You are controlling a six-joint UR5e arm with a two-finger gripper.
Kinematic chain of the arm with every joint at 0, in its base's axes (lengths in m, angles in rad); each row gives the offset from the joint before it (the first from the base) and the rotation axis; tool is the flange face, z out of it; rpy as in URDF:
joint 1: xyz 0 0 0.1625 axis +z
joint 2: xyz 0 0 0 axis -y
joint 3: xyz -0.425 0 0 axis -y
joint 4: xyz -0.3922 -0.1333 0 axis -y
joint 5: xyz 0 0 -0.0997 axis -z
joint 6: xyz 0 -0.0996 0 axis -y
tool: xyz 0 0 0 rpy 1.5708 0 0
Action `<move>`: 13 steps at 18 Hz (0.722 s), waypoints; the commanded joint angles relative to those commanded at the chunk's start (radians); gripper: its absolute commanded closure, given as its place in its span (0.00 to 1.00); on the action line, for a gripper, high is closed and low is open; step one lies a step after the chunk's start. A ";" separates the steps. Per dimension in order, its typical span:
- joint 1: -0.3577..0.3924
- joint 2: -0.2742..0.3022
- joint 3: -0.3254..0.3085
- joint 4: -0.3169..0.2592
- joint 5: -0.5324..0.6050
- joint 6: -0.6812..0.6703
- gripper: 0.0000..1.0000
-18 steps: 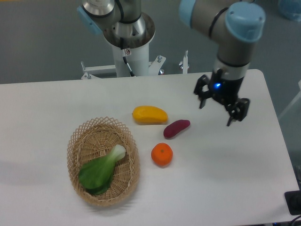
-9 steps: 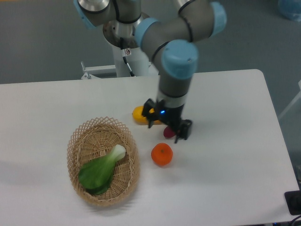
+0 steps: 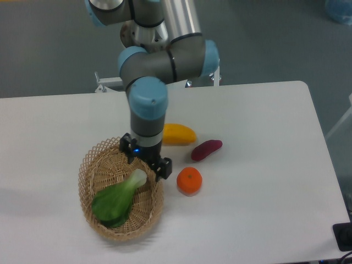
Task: Pick up the green vegetable from the basket
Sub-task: 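Move the open gripper over the wicker basket above the bok choy, then lower the gripper onto the green bok choy and close on it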
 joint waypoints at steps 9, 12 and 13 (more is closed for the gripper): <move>-0.065 -0.048 -0.012 0.077 0.104 -0.006 0.00; -0.065 -0.058 -0.020 0.080 0.104 -0.023 0.00; -0.065 -0.062 -0.020 0.084 0.104 -0.023 0.00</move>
